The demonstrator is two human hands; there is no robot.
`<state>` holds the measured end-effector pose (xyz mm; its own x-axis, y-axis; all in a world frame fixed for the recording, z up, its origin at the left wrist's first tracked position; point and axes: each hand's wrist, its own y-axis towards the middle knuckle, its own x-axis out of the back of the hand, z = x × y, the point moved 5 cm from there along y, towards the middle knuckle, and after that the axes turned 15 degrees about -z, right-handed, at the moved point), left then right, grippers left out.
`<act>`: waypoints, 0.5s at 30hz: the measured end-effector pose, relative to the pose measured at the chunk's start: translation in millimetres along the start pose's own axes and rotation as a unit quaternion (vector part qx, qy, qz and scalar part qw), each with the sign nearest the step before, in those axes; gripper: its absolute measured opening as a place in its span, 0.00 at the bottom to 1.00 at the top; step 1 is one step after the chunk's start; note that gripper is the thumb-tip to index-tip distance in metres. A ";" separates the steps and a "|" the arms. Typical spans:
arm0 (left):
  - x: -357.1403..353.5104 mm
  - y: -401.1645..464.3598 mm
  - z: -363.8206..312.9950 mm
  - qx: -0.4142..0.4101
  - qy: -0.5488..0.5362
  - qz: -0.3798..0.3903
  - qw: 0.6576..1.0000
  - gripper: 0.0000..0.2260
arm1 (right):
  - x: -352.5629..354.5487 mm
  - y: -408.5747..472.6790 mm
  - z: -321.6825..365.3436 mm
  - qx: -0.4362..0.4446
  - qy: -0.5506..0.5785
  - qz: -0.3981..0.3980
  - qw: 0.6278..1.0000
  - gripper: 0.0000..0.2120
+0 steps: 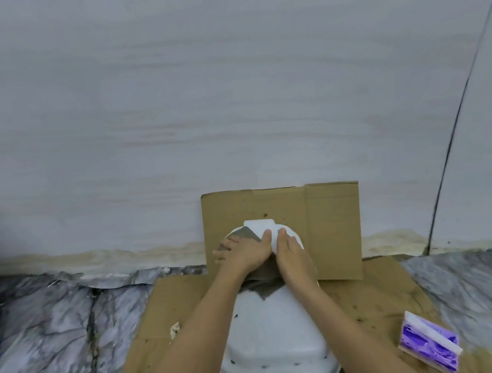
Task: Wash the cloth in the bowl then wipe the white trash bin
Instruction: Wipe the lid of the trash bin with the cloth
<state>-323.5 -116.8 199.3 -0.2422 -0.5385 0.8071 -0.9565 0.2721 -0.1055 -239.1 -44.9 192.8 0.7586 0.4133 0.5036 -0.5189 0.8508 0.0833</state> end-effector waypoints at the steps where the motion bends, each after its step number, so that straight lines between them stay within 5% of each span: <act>1: -2.1 15.4 -2.0 -0.011 0.004 -0.011 1.000 0.47 | -0.4 -3.8 -1.9 -0.001 -0.006 -0.010 1.000 0.24; 4: -4.8 48.5 -4.3 -0.075 -0.037 -0.044 0.995 0.43 | -0.5 -7.6 -10.3 0.040 -0.021 -0.006 0.999 0.26; 7: -5.0 49.2 -7.5 -0.107 -0.155 0.001 0.982 0.23 | 2.0 1.0 -23.3 0.108 -0.088 -0.028 0.990 0.43; 9: -4.7 37.7 -10.6 -0.138 -0.178 0.003 0.974 0.14 | 14.1 8.7 -34.2 0.092 -0.094 -0.038 0.991 0.37; 12: -11.2 -6.0 -8.1 -0.195 -0.199 0.013 0.960 0.23 | 40.0 18.4 -49.5 0.092 -0.115 -0.051 0.988 0.26; 15: -25.5 -74.1 -3.3 -0.252 -0.177 0.024 0.951 0.28 | 51.7 32.1 -68.8 0.141 -0.195 -0.009 0.971 0.38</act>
<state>-246.0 -120.6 188.5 -0.4080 -0.7267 0.5527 -0.7650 0.6025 0.2275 -189.5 26.1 162.4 0.5909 0.1978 0.7821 -0.6351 0.7118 0.2998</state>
